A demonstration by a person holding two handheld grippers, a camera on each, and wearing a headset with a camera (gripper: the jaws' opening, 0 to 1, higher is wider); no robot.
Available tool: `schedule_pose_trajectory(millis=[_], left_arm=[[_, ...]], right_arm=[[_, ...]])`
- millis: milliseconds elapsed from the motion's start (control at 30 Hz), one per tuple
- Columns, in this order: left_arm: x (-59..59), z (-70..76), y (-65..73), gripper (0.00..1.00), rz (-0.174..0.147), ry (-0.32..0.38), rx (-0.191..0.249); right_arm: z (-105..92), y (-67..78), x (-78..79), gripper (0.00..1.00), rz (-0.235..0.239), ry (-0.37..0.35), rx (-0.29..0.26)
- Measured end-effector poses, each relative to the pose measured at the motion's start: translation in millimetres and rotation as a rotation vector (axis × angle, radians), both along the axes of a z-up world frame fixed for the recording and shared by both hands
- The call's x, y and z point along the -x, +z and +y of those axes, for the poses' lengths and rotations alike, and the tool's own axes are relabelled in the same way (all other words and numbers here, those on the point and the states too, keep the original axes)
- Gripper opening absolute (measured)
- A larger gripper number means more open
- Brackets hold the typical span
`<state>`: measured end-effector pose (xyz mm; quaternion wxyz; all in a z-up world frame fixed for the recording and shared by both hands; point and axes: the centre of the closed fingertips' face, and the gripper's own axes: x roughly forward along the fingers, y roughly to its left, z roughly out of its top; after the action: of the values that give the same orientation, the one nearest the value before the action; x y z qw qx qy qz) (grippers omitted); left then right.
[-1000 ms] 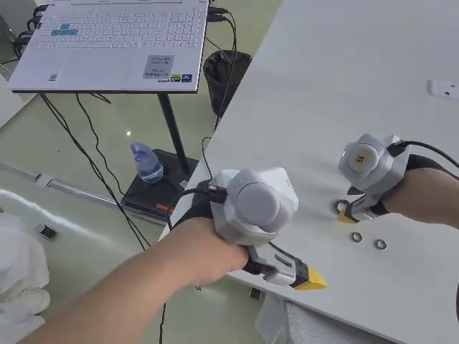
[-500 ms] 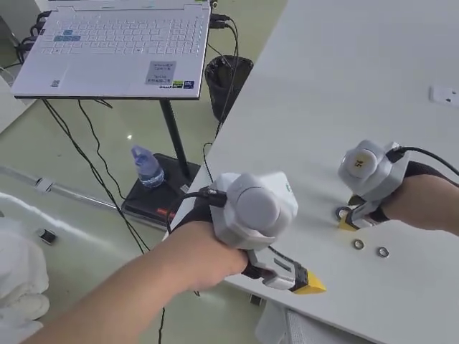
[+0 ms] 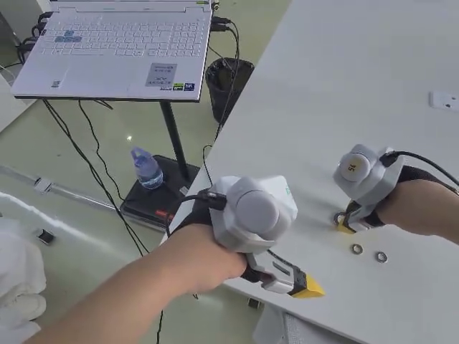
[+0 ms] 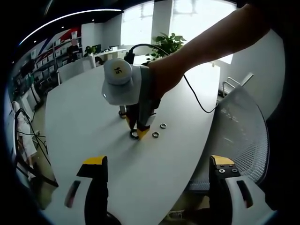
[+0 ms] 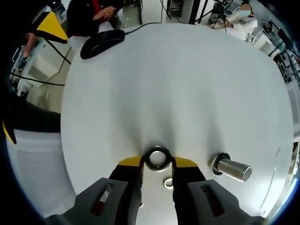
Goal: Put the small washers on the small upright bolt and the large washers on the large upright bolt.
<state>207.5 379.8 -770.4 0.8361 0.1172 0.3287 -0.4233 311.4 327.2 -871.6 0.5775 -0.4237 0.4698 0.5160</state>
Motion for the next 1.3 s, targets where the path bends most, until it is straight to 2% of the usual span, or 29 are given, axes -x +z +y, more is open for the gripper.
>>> schedule_pose_trajectory(millis=[267, 333, 367, 433, 467, 533, 800, 1300], left_arm=[[2.4, 1.5, -4.2, 0.89, 0.006, 0.004, -0.003], [2.2, 3.5, -3.7, 0.89, -0.003, 0.005, -0.011], [1.2, 4.7, -2.1, 0.88, -0.006, 0.015, -0.005], [0.4, 6.1, 0.8, 0.88, 0.010, 0.042, 0.024], [-0.7, 7.2, 2.6, 0.88, 0.005, 0.045, 0.027], [-1.7, 8.1, 3.9, 0.88, -0.002, 0.045, 0.018], [-3.2, 7.5, 5.4, 0.88, -0.005, 0.036, -0.006], [-0.5, 4.7, 9.8, 0.87, -0.013, 0.036, -0.003]], right_arm=[[-0.3, -2.7, -3.6, 0.22, 0.002, -0.012, 0.032], [-0.7, -2.6, -4.5, 0.21, 0.012, -0.027, 0.033], [-0.5, -2.3, -4.3, 0.20, 0.014, -0.030, 0.037], [0.3, -3.1, -4.1, 0.20, 0.011, -0.034, 0.050], [0.1, -3.4, -5.2, 0.20, 0.013, -0.035, 0.054], [0.7, -4.6, -9.1, 0.19, 0.021, -0.062, 0.039], [2.7, -8.1, -13.6, 0.19, 0.011, -0.043, 0.025], [-2.6, -4.5, -13.3, 0.20, 0.029, -0.059, 0.017]])
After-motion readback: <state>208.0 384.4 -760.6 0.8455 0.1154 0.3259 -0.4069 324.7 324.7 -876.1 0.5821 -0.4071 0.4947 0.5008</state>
